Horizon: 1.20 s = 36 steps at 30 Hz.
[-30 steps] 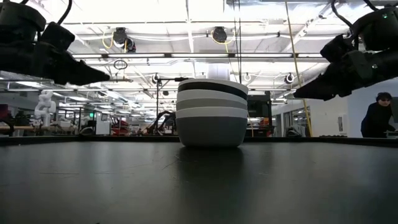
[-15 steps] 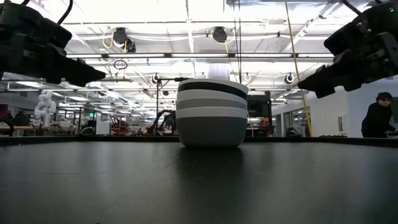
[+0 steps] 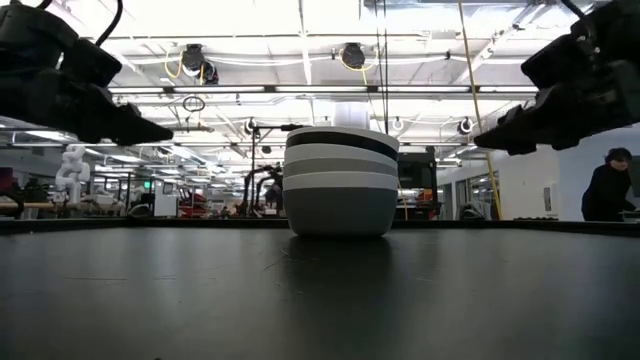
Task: Nest bowls inside each other
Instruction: Return to Home Position
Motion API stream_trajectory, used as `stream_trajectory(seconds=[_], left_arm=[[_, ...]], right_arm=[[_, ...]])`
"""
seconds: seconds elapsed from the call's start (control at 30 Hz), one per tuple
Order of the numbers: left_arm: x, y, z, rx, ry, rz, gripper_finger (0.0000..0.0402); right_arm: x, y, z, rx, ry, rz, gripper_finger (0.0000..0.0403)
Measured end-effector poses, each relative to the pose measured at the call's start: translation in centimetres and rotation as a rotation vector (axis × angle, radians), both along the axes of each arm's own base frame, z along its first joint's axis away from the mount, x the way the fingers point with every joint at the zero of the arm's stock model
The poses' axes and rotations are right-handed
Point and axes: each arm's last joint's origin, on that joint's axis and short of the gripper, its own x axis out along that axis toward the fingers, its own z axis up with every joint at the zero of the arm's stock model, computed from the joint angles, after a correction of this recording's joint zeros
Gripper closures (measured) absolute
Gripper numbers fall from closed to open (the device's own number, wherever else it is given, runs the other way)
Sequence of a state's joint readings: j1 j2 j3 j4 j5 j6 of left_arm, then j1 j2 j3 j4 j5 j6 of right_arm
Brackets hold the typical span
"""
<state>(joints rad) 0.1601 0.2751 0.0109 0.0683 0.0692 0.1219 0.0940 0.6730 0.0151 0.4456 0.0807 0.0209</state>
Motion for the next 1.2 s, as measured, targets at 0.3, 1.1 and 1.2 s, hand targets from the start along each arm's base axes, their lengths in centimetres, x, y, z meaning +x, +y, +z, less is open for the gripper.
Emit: stream_trajectory(seconds=[0.3,1.1,1.2], left_arm=[[0.2,0.0,0.2,0.017,-0.014,-0.006,0.0183],[0.3,0.0,0.2,0.039,-0.020,-0.008,0.0183],[0.3,0.0,0.2,0.028,-0.017,-0.007,0.0183]], right_arm=[[0.2,-1.0,0.2,-0.081,-0.022,-0.111,0.0276],[-0.1,-4.8,1.9,0.082,-0.192,-0.033,0.0276],[-0.1,-4.7,1.4,0.100,-0.137,-0.032,0.0276]])
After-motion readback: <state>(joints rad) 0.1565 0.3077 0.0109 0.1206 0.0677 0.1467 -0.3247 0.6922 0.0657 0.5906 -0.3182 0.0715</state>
